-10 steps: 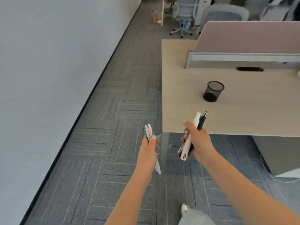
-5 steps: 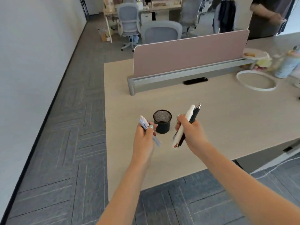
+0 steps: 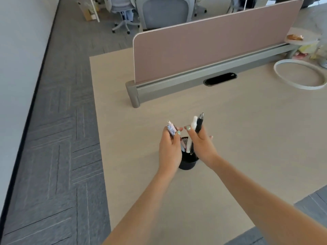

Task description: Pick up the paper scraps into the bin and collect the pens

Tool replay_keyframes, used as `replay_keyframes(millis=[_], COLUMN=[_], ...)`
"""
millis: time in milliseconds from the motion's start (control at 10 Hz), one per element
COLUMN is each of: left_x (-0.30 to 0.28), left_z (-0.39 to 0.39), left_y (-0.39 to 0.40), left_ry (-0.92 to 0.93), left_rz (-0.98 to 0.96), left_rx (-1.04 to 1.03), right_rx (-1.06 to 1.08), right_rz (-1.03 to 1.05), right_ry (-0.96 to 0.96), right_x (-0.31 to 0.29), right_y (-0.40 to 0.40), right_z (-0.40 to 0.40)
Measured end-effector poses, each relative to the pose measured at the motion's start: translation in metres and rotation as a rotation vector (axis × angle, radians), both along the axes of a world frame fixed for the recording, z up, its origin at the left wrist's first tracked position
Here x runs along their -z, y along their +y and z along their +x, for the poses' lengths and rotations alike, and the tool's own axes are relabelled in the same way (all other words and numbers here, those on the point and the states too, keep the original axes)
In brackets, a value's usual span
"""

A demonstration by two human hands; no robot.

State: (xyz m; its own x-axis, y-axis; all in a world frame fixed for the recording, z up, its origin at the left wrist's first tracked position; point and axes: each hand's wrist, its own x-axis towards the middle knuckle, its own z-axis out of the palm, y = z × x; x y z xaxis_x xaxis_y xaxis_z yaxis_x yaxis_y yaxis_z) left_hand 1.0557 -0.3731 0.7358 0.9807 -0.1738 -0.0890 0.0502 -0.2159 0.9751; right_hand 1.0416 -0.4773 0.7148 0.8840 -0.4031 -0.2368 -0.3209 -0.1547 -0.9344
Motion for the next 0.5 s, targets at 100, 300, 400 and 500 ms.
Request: replay_keyframes(millis=[100, 300, 400, 500], left_x=[0.025, 0.062, 0.054, 0.034], left_z=[0.010, 0.013, 0.012, -0.004], left_y=[-0.010, -0.020, -0.023, -0.006], left_ry=[0.032, 0.037, 0.121, 0.193], left_rz=[0.107, 0.281, 0.252, 0.166], left_rx=[0.063, 0.138, 0.166, 0.110], right_rx=[0.052, -0.026, -0.066, -0.054], right_rz=[-0.092, -0.260, -0.183, -0.119], right_ry=[0.078, 0.235, 0.200, 0.107], right_x=[0.017, 0.041, 0.042, 0.031], right_y=[-0.003, -0.011, -0.018, -0.031], right_z=[-0.001, -0.010, -0.015, -0.033])
